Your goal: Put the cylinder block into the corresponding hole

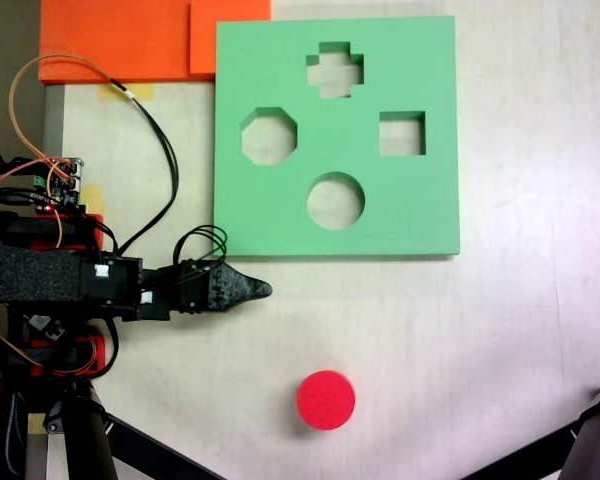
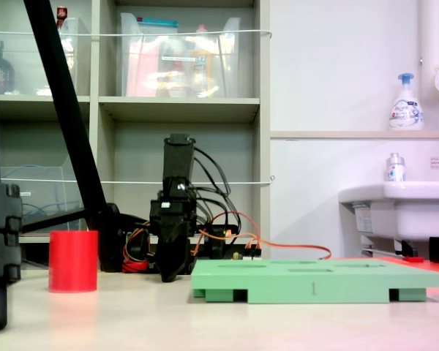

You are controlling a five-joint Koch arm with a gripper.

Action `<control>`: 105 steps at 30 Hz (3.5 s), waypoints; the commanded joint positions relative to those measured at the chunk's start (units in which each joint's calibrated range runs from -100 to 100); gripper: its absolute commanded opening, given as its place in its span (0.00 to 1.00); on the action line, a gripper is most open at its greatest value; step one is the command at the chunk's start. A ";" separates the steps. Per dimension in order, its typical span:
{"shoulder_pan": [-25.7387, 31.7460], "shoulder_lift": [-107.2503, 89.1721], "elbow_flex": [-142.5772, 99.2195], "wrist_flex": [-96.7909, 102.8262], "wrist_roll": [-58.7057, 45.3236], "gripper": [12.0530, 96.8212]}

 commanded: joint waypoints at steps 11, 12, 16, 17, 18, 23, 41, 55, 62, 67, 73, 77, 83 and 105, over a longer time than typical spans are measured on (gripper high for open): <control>1.07 -0.41 -1.18 -3.85 -0.24 0.44; 1.07 -0.41 -1.18 -3.85 -0.24 0.44; 1.07 -0.41 -1.18 -3.85 -0.29 0.44; 1.07 -0.41 -1.18 -3.76 -0.24 0.44; 1.07 -0.41 -1.18 -3.85 -0.24 0.44; 1.27 -0.41 -1.18 -3.66 -0.24 0.44; -3.76 -0.41 -1.18 16.37 23.93 0.43; -6.25 24.59 1.12 54.50 47.72 0.75; -6.64 77.80 2.81 93.98 49.87 0.98; -7.28 85.76 7.50 93.98 49.87 0.98; -7.52 95.26 16.97 93.98 49.96 0.98; -7.57 101.41 24.45 93.98 50.11 0.98; -7.96 106.85 32.52 92.73 50.26 0.98; -9.77 117.05 47.18 83.48 50.26 0.77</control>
